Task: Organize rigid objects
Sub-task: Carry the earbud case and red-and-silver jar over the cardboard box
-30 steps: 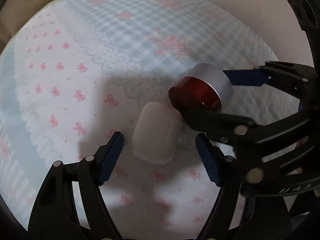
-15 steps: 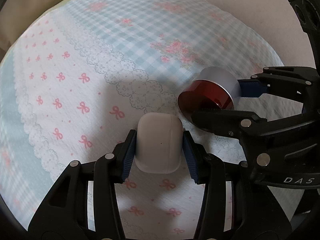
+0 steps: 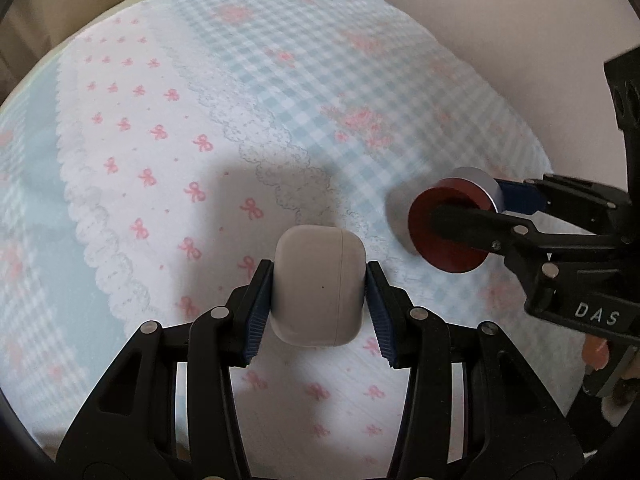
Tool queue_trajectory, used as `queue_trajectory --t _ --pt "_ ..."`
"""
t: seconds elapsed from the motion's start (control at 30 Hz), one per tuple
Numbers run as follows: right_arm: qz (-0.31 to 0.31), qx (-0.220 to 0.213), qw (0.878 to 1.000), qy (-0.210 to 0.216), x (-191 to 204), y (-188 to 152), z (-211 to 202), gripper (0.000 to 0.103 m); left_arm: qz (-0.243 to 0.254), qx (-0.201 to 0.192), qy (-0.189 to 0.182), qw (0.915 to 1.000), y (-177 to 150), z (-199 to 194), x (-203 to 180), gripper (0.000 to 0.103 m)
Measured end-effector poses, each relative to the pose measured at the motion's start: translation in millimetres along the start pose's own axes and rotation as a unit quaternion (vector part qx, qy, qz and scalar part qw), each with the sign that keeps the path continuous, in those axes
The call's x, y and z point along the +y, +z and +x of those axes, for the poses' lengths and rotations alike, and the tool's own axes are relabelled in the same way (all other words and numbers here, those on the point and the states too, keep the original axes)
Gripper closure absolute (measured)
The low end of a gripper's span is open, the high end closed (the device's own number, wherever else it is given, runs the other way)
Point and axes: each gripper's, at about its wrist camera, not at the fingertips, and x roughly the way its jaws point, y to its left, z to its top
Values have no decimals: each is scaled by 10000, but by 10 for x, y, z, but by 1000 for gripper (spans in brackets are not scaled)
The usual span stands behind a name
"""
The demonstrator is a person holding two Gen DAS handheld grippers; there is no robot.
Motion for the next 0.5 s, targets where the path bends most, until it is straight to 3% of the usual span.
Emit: queue_trajectory --t 0.23,0.5 --pt "31 -305 9995 28 112 28 -612 65 -224 -424 1 9989 -48 -734 -168 61" --pt "-98 -487 9984 258 517 -19 -1588 65 -663 -1005 101 9927 -264 -2011 -392 61"
